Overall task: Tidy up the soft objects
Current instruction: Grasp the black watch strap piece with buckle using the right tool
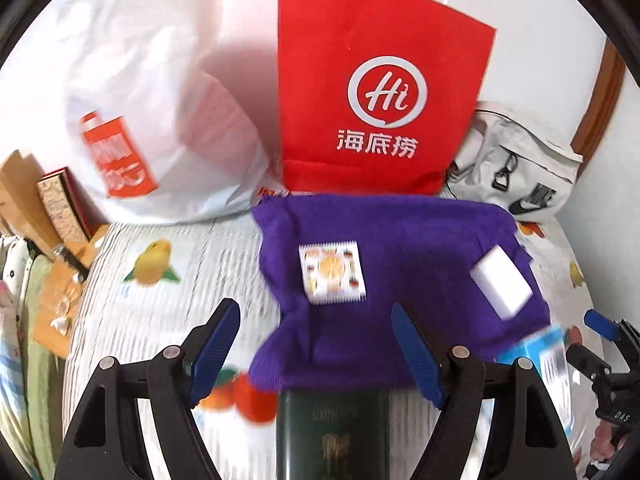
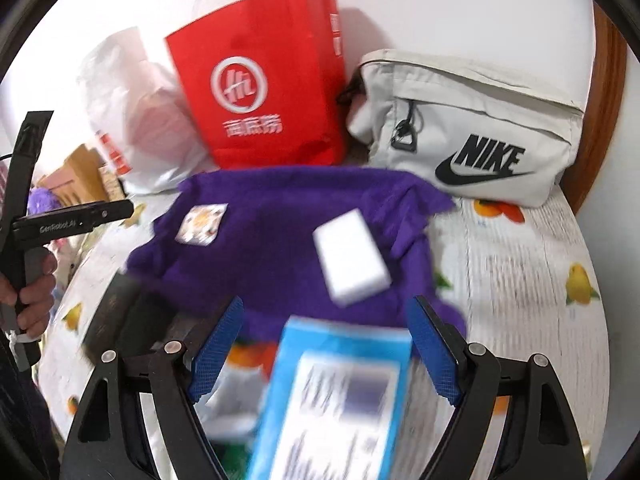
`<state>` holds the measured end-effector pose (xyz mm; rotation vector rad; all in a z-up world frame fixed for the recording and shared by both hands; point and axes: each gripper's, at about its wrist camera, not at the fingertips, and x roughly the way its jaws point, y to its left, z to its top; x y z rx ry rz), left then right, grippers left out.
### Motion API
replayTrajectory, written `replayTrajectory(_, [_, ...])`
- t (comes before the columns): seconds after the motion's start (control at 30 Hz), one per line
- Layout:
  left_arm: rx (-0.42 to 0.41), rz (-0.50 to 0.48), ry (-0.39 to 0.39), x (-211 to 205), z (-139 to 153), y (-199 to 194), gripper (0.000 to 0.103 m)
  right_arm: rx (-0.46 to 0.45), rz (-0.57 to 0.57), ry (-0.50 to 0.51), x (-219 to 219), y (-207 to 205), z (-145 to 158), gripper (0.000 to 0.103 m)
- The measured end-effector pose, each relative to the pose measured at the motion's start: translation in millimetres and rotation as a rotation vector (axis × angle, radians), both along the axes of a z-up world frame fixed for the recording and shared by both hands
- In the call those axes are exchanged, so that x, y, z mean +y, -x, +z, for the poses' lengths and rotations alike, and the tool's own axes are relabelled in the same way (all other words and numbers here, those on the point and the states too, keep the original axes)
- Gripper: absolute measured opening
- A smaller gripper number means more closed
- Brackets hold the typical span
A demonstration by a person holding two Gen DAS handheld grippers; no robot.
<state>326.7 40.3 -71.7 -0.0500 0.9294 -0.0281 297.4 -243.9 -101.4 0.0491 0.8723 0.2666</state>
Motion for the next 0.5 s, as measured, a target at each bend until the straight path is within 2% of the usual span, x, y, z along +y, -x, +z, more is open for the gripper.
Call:
replayTrajectory(0.23, [0.017, -0.006, -0.010, 7, -3, 63, 0.077, -0.027, 0.034, -0.017, 14, 81, 7, 0.083])
replayTrajectory(0.5, [0.026, 0.023, 0.021, 21, -15, 128, 0.077, -0.035, 0.051, 0.019, 18, 153, -11, 0.078])
